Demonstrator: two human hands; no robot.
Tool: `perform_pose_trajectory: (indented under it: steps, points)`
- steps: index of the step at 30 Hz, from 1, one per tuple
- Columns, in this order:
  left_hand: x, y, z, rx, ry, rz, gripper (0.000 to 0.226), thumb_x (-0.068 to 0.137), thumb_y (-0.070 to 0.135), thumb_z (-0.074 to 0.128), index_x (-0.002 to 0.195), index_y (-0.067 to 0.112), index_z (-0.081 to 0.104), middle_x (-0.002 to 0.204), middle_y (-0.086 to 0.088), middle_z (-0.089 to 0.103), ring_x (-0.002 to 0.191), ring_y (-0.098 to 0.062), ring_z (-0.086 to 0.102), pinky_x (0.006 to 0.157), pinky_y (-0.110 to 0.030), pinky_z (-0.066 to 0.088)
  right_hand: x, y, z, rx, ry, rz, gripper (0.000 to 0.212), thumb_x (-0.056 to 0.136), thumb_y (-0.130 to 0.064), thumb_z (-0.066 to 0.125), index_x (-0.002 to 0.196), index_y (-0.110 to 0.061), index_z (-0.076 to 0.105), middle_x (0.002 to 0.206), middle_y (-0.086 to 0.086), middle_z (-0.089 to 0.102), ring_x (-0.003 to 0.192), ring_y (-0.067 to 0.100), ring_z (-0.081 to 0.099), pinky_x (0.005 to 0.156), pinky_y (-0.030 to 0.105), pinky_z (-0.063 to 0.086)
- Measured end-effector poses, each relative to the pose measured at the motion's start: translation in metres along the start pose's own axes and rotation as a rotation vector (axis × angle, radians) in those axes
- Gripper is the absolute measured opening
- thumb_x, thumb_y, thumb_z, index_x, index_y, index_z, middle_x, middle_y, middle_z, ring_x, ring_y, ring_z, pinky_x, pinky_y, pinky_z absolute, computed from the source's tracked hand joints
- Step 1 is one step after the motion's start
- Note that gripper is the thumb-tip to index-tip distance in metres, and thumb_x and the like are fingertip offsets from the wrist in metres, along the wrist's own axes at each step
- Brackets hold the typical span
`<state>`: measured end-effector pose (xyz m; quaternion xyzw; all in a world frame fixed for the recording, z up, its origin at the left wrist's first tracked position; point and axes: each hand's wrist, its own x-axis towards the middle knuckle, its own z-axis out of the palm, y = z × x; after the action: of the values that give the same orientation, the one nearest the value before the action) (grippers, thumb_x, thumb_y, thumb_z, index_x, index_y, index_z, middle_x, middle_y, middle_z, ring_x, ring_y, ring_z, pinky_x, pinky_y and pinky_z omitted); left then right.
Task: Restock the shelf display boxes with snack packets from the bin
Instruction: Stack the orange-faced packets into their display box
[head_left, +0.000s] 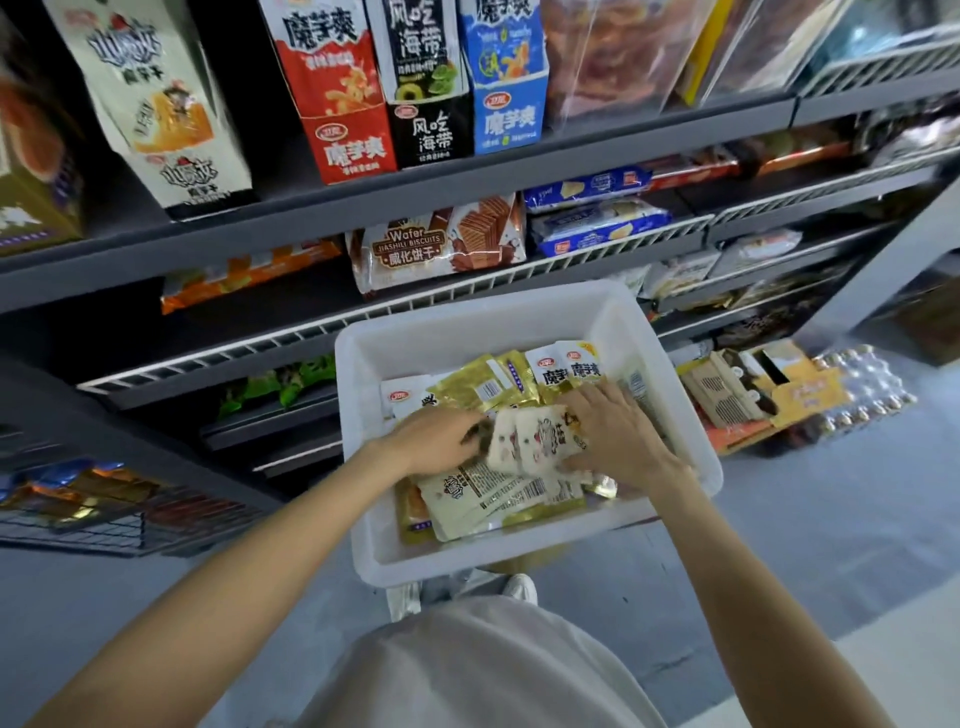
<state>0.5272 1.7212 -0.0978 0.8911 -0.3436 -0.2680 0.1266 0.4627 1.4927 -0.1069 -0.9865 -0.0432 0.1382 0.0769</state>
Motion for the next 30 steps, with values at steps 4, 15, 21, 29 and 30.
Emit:
perform_pose_trajectory:
  steps: [4,15,21,29,30]
  points:
    - [-0.011,-0.015,-0.01,-0.217,0.293,-0.234,0.024,0.1,0.025,0.044,0.112,0.011,0.059,0.095,-0.003,0.065,0.078,-0.017,0.061,0.066,-0.03,0.047,0.006,-0.006,-0.006,0.218,0.216,0.176,0.071,0.073,-0.048,0.075,0.123,-0.008,0.045,0.113,0.007,0.055,0.107,0.027,0.05,0.088,0.037,0.039]
    - [-0.035,-0.028,-0.028,-0.731,0.29,-0.264,0.046,0.073,0.027,0.08,0.113,0.022,0.057,0.105,0.007,0.065,0.101,-0.009,0.061,0.079,-0.025,0.052,0.016,-0.023,-0.018,0.94,0.319,0.248,0.018,0.095,-0.017,0.054,0.112,-0.015,0.056,0.108,0.005,0.067,0.098,0.023,0.063,0.08,0.035,0.051]
    - [-0.066,-0.031,-0.061,-0.839,0.68,-0.229,0.03,0.078,0.014,0.075,0.1,0.029,0.061,0.095,0.013,0.067,0.086,0.0,0.063,0.071,-0.018,0.052,0.012,-0.051,-0.05,1.342,0.263,0.261,0.025,0.093,-0.011,0.055,0.099,-0.034,0.062,0.11,0.002,0.068,0.104,0.025,0.063,0.093,0.045,0.05]
    - [-0.112,-0.04,-0.132,-0.912,1.266,-0.128,0.013,0.087,0.013,0.065,0.091,0.025,0.063,0.075,0.021,0.068,0.066,0.0,0.063,0.054,-0.015,0.05,0.038,-0.102,-0.111,1.51,0.235,0.022,0.029,0.092,-0.003,0.055,0.116,-0.019,0.054,0.102,-0.003,0.069,0.084,0.008,0.069,0.065,0.022,0.055]
    - [-0.12,-0.043,-0.143,-0.892,1.33,-0.125,0.011,0.088,0.013,0.065,0.094,0.022,0.062,0.076,0.018,0.068,0.061,-0.001,0.061,0.05,-0.014,0.049,0.046,-0.11,-0.121,1.522,0.235,-0.01,0.025,0.092,-0.003,0.054,0.113,-0.016,0.054,0.102,-0.001,0.069,0.083,0.008,0.069,0.063,0.02,0.055]
